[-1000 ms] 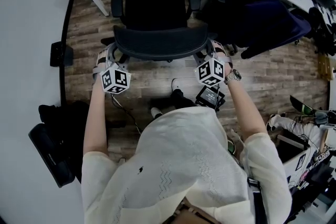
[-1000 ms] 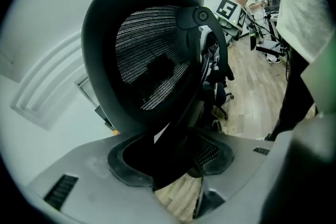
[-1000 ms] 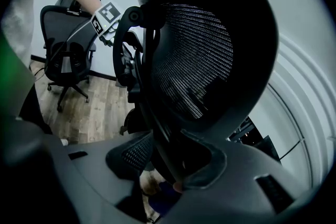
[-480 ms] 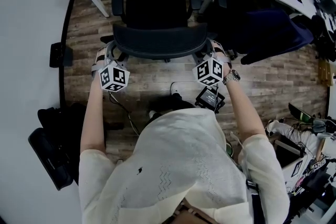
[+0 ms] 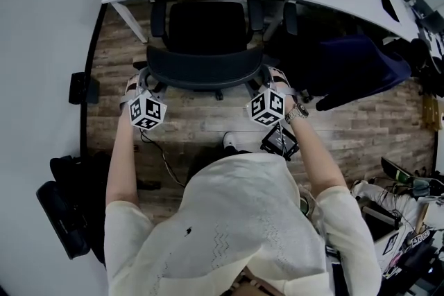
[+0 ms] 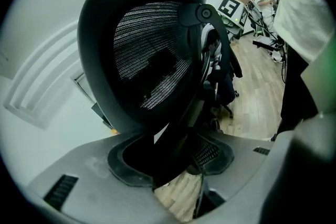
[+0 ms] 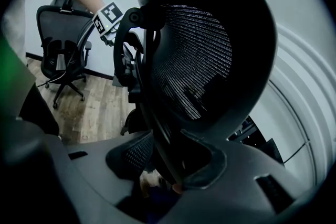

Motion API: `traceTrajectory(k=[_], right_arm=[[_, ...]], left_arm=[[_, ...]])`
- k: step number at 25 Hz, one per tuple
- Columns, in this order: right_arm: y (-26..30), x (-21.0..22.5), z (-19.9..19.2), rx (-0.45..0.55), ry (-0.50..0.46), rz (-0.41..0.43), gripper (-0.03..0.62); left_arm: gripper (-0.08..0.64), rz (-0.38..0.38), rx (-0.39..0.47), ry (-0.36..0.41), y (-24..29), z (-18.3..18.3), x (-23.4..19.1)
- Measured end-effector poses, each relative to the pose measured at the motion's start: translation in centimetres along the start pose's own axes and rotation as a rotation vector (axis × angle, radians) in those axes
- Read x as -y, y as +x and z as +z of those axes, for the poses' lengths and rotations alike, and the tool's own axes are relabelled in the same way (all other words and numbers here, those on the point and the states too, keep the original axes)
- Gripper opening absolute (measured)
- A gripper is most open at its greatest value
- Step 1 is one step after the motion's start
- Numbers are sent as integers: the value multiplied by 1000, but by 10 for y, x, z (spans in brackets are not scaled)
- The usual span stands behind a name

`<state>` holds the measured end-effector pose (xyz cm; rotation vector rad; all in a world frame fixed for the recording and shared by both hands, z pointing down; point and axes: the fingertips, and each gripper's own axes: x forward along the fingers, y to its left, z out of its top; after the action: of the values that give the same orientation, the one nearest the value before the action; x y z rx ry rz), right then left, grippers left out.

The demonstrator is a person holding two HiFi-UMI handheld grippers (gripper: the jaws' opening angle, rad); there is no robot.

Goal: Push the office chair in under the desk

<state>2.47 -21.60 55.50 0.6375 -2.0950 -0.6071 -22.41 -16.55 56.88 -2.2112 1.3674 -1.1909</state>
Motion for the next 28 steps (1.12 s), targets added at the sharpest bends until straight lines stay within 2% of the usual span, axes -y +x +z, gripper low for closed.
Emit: traceTrajectory(k=[16,28], right_arm=[[31,44,-10,48,-33,-1,157],[45,57,-10,56,-23,-8,161]], left_arm=[[204,27,-50,-52,44,12,-28],[207,40,-32,-39,58,13,-39]])
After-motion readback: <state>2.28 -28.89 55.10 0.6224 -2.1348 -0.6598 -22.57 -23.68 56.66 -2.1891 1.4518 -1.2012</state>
